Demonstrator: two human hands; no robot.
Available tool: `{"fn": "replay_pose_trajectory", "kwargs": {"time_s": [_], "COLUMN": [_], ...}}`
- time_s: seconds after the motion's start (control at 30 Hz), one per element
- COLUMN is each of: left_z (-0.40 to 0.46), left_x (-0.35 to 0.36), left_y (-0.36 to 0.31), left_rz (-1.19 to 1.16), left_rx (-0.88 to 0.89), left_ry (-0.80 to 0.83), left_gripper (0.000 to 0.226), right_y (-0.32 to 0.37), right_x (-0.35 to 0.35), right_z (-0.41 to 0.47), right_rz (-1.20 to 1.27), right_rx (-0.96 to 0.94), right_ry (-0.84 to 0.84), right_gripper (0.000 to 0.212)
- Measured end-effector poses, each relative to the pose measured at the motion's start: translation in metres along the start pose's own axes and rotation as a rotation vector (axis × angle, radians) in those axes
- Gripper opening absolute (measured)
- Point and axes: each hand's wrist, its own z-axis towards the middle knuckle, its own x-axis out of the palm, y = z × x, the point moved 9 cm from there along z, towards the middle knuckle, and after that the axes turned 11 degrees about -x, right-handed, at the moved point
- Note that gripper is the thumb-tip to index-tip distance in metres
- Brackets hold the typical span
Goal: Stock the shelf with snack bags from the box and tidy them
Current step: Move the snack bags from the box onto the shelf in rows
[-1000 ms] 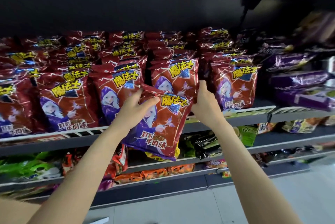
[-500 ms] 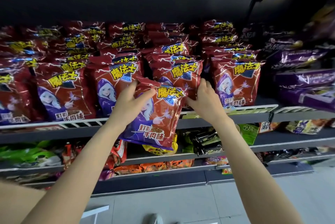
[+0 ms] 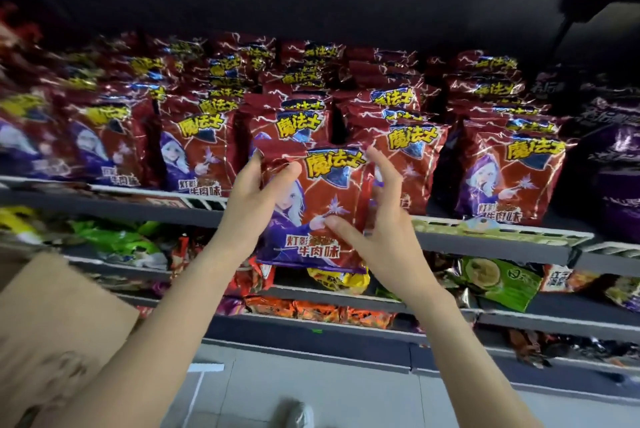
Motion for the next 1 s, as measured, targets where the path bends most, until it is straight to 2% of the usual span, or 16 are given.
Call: {"fn": "replay_pose_trajectory", "kwargs": {"time_s": [0.07, 0.17, 0.2, 0.27, 0.3, 0.37, 0.43, 0.53, 0.63, 0.73, 0.83, 0.93, 1.0], "left_z": [-0.011, -0.014, -0.012, 0.002, 0.016, 0.048, 0.073, 0.087, 0.094, 0.104, 0.116, 0.119, 0.115], "left_x": [-0.015, -0.083, -0.112, -0.151, -0.162, -0.168, -0.167, -0.158, -0.159, -0.168, -0.169, -0.181, -0.189], "left_y": [-0.012, -0.033, -0.042, -0.051, -0.050, -0.045, -0.040, -0.038, -0.047, -0.068, -0.072, -0.066, -0.064], "left_rz": [0.102, 0.238, 0.379, 0.892, 1.171, 1.532, 1.705, 1.752, 1.706, 1.564, 1.454, 1.398, 1.323], "left_rx": [0.062, 0.199, 0.284, 0.391, 0.431, 0.428, 0.421, 0.531, 0.576, 0.589, 0.543, 0.341, 0.223], "left_ry": [0.002, -0.162, -0.274, -0.460, -0.485, -0.368, -0.225, -0.138, -0.175, -0.209, 0.029, 0.309, 0.449], "left_gripper": [0.019, 0.017, 0.025, 0.054, 0.071, 0.100, 0.112, 0.100, 0.085, 0.076, 0.088, 0.100, 0.096], "right_y": [0.006, 0.012, 0.011, 0.011, 0.012, 0.017, 0.022, 0.020, 0.020, 0.024, 0.025, 0.022, 0.019], "right_x": [0.014, 0.029, 0.034, 0.044, 0.050, 0.064, 0.078, 0.097, 0.124, 0.149, 0.164, 0.170, 0.170], "right_z": [0.011, 0.033, 0.041, 0.056, 0.062, 0.076, 0.087, 0.100, 0.107, 0.116, 0.126, 0.124, 0.117], "right_rz": [0.051, 0.035, 0.033, 0.037, 0.040, 0.055, 0.057, 0.042, 0.005, -0.064, -0.199, -0.406, -0.571], "right_rx": [-0.082, -0.148, -0.149, -0.139, -0.133, -0.143, -0.150, -0.158, -0.182, -0.198, -0.167, -0.121, -0.103], "right_ry": [0.027, 0.000, -0.015, -0.052, -0.077, -0.118, -0.170, -0.224, -0.144, -0.090, -0.050, 0.026, 0.027], "right_gripper": [0.071, 0.071, 0.073, 0.075, 0.076, 0.078, 0.077, 0.079, 0.093, 0.097, 0.098, 0.101, 0.097]}}
